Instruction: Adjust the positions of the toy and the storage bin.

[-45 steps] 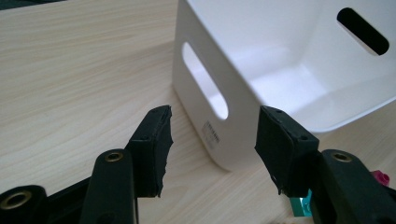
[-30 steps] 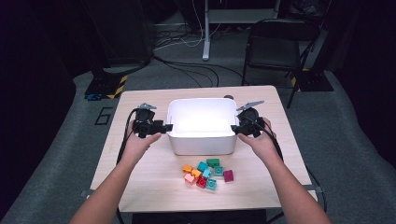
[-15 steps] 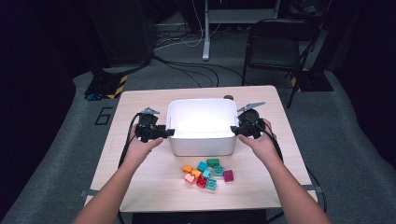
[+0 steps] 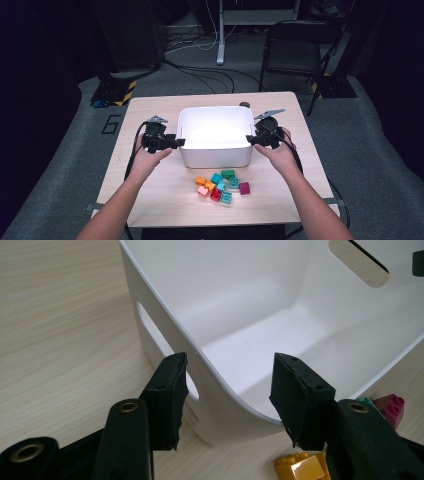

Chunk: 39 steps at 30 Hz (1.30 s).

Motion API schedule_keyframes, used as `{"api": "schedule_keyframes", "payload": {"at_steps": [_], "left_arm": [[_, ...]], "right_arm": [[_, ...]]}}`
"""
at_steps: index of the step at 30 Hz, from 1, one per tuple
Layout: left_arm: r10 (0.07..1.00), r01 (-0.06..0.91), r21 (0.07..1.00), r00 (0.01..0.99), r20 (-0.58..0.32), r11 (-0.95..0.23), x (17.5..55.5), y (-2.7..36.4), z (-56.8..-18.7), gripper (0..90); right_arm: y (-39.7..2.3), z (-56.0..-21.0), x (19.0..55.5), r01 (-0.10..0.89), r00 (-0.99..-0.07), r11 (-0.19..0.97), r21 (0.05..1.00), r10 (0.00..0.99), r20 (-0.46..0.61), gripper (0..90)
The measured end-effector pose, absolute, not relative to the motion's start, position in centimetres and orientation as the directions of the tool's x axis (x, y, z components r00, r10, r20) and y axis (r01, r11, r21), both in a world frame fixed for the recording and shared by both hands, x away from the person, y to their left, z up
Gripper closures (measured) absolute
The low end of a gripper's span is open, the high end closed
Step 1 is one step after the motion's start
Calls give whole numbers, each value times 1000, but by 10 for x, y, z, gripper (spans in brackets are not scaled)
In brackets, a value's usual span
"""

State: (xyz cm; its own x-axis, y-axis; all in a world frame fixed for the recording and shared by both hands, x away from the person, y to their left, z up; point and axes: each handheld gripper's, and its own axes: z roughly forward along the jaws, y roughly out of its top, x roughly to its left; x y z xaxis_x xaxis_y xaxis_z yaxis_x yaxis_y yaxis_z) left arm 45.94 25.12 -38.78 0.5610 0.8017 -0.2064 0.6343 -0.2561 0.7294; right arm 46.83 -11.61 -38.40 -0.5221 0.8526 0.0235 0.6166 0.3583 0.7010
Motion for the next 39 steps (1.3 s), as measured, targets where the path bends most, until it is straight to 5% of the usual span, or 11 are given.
{"api": "schedule_keyframes", "payload": {"at_steps": [19,39], "left_arm": [[802,609,764,556,-220,-214,431,299,-386,464],[795,566,782,587,-157,-263,402,317,-429,446]], "right_arm": [[-147,-368,413,542,-537,337,770,844,8,509],[-134,-420,377,508,-628,403,761,778,7,516]]}}
